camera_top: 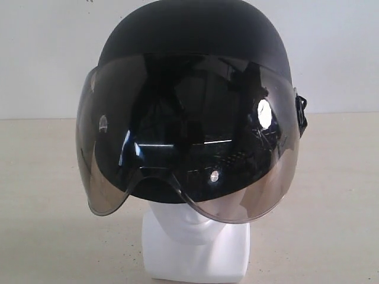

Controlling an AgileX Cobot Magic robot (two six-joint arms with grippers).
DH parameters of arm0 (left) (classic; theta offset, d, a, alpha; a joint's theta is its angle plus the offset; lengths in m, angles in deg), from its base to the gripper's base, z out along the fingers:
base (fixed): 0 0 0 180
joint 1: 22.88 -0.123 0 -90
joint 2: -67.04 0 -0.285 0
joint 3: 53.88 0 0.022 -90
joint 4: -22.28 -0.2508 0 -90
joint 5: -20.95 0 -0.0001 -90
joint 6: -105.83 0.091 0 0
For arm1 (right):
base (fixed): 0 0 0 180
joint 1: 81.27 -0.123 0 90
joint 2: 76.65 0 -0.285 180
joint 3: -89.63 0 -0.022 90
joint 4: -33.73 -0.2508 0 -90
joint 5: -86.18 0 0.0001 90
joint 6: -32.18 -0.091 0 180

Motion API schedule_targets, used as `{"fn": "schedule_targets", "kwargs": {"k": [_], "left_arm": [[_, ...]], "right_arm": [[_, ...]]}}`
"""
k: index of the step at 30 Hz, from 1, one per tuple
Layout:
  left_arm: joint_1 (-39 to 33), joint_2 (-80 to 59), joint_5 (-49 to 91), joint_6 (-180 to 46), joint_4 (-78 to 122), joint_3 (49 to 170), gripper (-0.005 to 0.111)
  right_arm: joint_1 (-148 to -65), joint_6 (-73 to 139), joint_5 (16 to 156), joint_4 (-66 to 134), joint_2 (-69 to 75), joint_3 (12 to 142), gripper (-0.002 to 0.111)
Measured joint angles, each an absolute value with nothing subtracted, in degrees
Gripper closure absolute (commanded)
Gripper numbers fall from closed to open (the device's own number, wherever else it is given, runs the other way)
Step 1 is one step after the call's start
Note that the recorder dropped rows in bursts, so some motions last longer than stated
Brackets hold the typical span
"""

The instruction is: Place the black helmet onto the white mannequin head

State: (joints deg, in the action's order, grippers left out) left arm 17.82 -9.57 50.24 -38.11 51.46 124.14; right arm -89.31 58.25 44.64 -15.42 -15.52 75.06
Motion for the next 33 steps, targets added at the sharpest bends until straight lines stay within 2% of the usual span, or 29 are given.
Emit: {"fn": "schedule_targets", "kwargs": {"k": [6, 14, 19, 22, 26, 28, 30, 33], "left_arm": [[14.7, -4.5, 51.8, -45.2, 31.5, 124.1, 0.102], [0.5, -6.1, 52.9, -43.3, 29.2, 127.5, 0.102], [-9.0, -16.3, 57.3, -44.2, 44.7, 138.9, 0.102], [-10.4, -22.1, 63.2, -33.2, 57.8, 144.1, 0.102], [-12.3, -29.8, 75.5, -18.2, 79.6, 149.6, 0.102], [-14.6, -31.5, 79.2, -15.5, 83.0, 150.1, 0.102], [-16.5, -32.5, 82.8, -14.7, 85.5, 150.1, 0.102], [-17.2, -32.8, 86.5, -13.2, 86.5, 150.1, 0.102]], "right_arm": [[-89.3, 77.8, 32.6, -32.3, -15.5, 78.0, 0.108], [-89.3, 77.0, 25.2, -36.2, -15.5, 83.7, 0.108], [-89.3, 69.4, 22.8, -34.2, -15.5, 88.7, 0.108], [-89.3, 69.2, 19.0, -32.5, -14.3, 91.1, 0.109], [-89.5, 66.2, 16.3, -29.3, -5.9, 98.1, 0.109], [-92.7, 64.9, 16.8, -22.2, -2.6, 101.8, 0.109], [-100.6, 60.7, 19.3, -10.4, -0.2, 105.4, 0.109], [-111.0, 54.9, 30.6, 9.3, 2.2, 107.9, 0.109]]}}
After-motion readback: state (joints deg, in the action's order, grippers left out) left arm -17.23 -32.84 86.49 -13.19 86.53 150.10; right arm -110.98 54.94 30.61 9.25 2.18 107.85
